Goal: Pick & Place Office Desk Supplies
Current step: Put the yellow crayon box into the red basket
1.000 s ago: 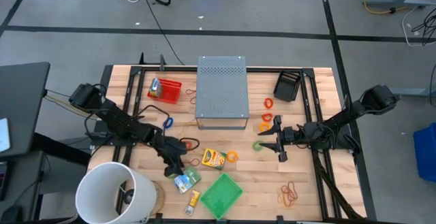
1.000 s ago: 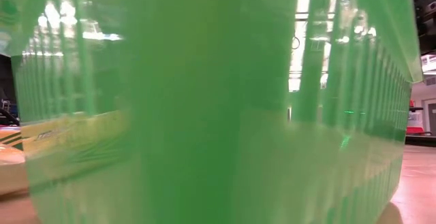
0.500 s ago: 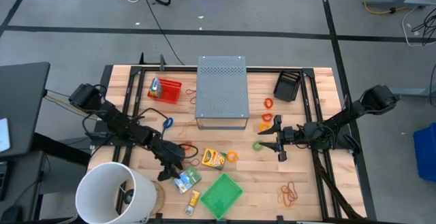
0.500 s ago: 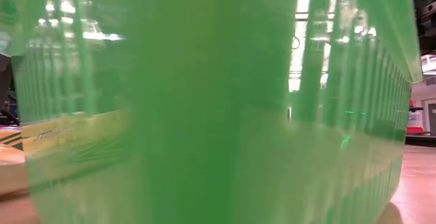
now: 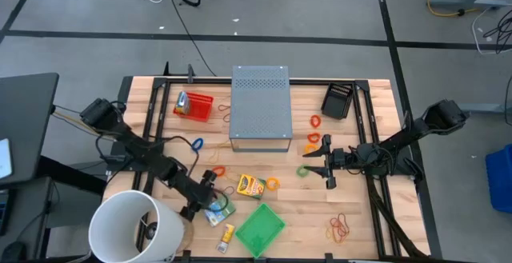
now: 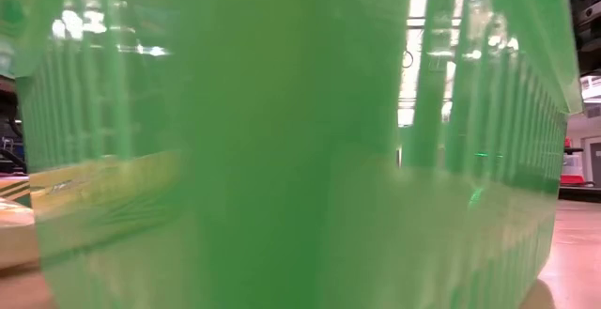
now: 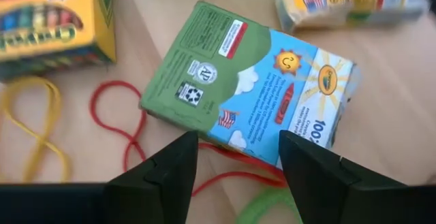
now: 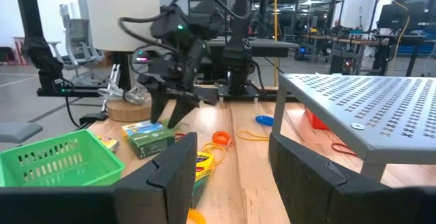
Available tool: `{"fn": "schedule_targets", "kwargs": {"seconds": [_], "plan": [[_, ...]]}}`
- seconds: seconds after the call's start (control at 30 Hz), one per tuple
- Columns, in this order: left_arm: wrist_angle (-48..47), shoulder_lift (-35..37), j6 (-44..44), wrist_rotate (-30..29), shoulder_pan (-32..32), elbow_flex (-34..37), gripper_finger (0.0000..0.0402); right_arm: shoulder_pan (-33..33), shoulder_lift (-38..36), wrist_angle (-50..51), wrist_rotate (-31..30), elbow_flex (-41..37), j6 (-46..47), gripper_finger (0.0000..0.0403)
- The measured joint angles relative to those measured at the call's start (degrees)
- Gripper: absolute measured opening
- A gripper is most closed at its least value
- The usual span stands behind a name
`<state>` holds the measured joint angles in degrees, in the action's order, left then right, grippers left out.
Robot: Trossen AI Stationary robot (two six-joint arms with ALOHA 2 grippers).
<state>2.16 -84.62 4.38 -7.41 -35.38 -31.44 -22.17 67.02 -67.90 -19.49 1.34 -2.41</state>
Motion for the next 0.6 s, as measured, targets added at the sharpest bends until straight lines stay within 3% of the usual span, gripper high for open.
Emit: {"fn": "schedule_targets", "kwargs": {"seconds": [0.17,0.3,0.6], "plan": [[-10.00,-0.02,-5.94,-5.75,-2.32,-6.10,0.0220,0.02,-0.01,0.02,-1.06,0.00,0.06,0.0190],[-12.66,-0.02,-4.93,-9.82,-2.40,-7.95,0.0220,0.01,0.00,0.02,-1.04,0.00,0.06,0.0190],[-10.83,-0.02,0.15,-3.81,-0.88,-7.99,0.0219,0.02,-0.02,0.02,-1.02,0.02,0.20,0.0190]]}}
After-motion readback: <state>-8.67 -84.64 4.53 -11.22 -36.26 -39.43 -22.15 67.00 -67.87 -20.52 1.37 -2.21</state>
